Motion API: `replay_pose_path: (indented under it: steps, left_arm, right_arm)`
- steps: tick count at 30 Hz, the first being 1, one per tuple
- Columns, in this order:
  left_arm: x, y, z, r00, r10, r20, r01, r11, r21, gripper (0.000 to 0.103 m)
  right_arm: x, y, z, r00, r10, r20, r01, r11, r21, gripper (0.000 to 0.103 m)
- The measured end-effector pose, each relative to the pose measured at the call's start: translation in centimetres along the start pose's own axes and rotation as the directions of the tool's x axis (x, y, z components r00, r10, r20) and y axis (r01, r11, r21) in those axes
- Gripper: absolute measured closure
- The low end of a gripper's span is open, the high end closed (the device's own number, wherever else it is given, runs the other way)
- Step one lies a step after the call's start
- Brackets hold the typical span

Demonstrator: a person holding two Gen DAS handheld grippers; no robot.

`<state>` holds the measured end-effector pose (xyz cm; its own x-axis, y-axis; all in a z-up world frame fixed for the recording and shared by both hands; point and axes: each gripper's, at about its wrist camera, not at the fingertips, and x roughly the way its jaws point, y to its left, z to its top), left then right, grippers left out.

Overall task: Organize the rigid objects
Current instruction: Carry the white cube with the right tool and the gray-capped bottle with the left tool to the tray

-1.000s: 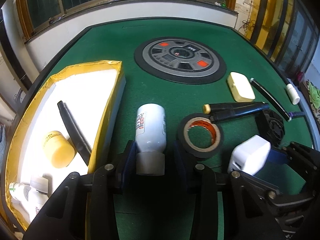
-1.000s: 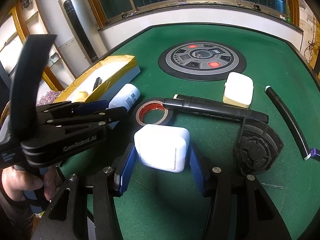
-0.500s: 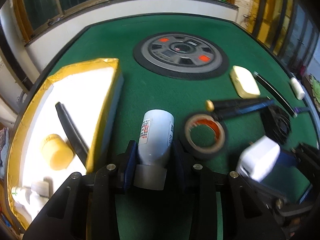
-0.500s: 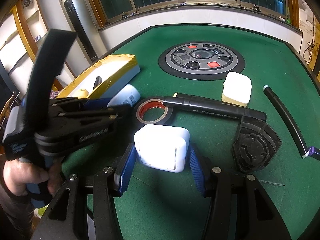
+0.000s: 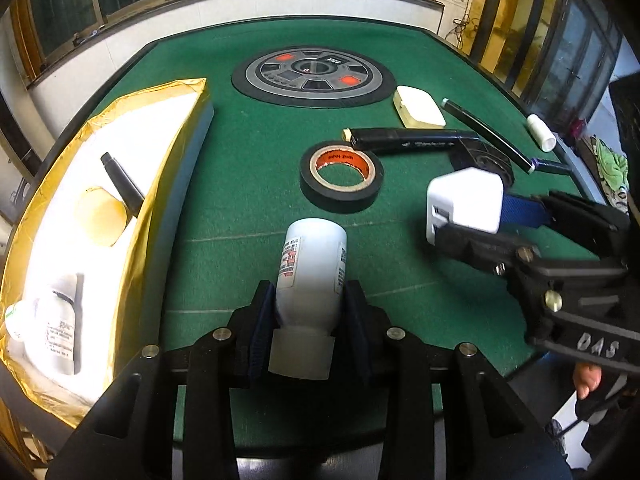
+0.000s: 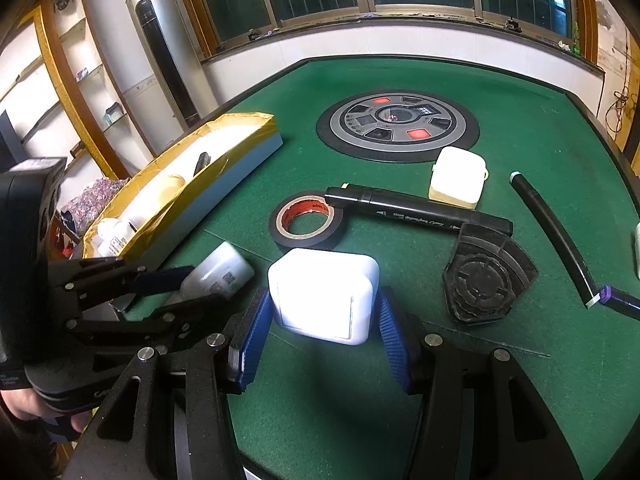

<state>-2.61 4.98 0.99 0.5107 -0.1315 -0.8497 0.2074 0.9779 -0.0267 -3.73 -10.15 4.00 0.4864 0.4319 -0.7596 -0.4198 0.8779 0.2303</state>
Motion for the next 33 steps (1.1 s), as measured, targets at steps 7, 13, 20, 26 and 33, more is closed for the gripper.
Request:
replay_pose_path:
  steps: [7, 13, 20, 26, 33]
  left_arm:
    - [1.3, 0.0, 0.2, 1.000, 0.016, -0.009, -0.016, 1.000, -0.009, 0.070]
    - [1.3, 0.0, 0.0, 1.000, 0.022, 0.002, -0.022, 1.000, -0.012, 0.071]
    - [1.2, 0.1, -0.2, 1.000, 0.019, 0.014, -0.018, 1.000, -0.018, 0.071]
    - [1.0, 0.2, -0.5, 1.000, 0.012, 0.027, -0.011, 1.000, -0.028, 0.071]
    - [0.6, 0.2, -0.5, 0.999, 0.005, 0.035, -0.003, 0.999, -0.035, 0.071]
  right_arm:
    - [1.3, 0.0, -0.7, 0.999, 0.000, -0.033, 0.001, 1.000, 0.008, 0.055]
    - [1.7, -0.1, -1.1, 0.999, -0.008, -0.043, 0.008, 1.000, 0.009, 0.055]
    - [1.6, 0.0, -1.3, 0.999, -0.014, -0.033, 0.015, 1.000, 0.009, 0.055]
    - [1.5, 0.1, -1.4, 0.999, -0.022, -0.026, 0.022, 1.000, 0.012, 0.055]
    - [0.8, 0.4, -1.0, 1.000, -0.020, -0.003, 0.020, 1.000, 0.006, 0.055]
